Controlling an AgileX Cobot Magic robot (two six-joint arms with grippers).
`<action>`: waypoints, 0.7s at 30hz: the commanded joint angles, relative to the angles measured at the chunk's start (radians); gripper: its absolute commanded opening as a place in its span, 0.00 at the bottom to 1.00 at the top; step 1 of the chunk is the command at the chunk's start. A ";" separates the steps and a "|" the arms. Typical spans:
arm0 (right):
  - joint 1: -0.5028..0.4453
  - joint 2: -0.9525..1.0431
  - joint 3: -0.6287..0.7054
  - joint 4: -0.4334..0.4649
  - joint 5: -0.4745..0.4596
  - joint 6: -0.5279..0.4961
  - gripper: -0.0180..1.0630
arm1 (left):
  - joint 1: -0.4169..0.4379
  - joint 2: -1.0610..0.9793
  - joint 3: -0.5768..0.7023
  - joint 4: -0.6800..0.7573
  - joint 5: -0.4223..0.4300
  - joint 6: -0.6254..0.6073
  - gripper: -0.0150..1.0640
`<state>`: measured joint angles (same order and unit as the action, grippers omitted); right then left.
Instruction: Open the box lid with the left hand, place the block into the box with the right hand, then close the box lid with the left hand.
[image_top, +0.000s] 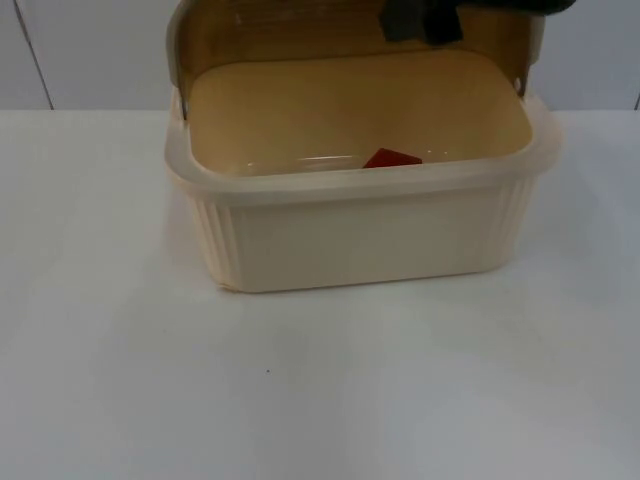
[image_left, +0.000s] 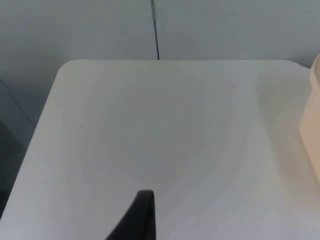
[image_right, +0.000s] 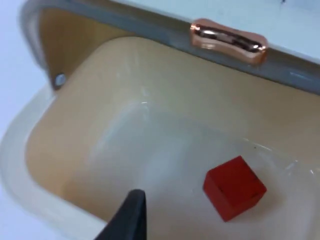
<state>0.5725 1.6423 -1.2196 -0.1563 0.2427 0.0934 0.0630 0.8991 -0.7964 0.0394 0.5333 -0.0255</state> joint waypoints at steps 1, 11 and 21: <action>0.010 -0.040 0.026 0.004 0.016 0.000 0.99 | -0.007 0.000 0.006 -0.011 -0.015 -0.010 0.98; 0.010 -0.287 0.158 0.003 0.104 0.019 0.99 | -0.007 0.000 0.006 -0.024 -0.013 -0.010 0.98; 0.003 -0.472 0.180 0.003 0.169 0.029 0.99 | -0.007 0.000 0.006 -0.031 -0.013 -0.010 0.98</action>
<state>0.5764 1.1916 -1.0425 -0.1525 0.4096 0.1182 0.0630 0.8991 -0.7964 0.0229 0.5333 -0.0255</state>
